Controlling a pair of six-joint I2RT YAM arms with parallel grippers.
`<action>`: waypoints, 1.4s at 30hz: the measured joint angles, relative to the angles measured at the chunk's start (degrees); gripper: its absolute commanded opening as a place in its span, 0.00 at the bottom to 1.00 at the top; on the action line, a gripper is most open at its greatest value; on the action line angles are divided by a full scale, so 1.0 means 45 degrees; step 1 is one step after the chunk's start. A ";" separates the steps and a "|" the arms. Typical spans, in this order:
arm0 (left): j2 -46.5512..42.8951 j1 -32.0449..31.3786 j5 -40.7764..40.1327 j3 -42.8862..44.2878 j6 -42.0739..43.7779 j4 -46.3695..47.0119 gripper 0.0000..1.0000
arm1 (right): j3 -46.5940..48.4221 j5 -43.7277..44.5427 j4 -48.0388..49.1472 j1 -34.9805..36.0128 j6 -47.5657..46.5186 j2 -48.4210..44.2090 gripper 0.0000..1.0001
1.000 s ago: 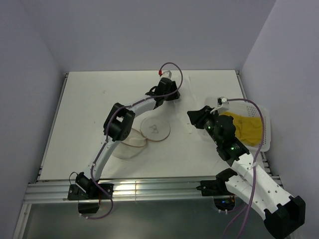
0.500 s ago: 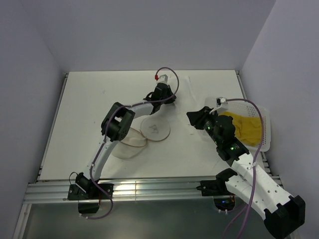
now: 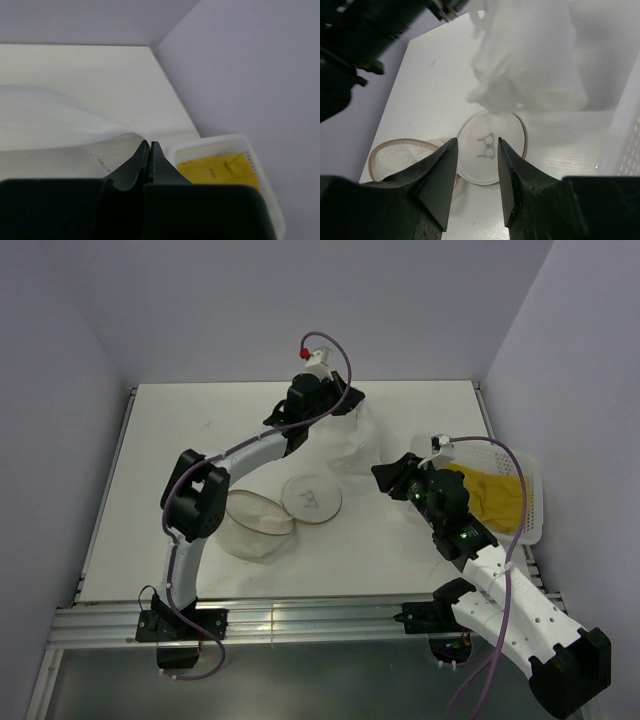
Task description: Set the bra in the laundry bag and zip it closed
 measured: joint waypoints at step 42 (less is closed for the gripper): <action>-1.4406 -0.1948 0.3264 -0.6052 0.0947 -0.7106 0.00 | 0.5168 -1.0909 -0.0947 0.1098 -0.5304 -0.0296 0.92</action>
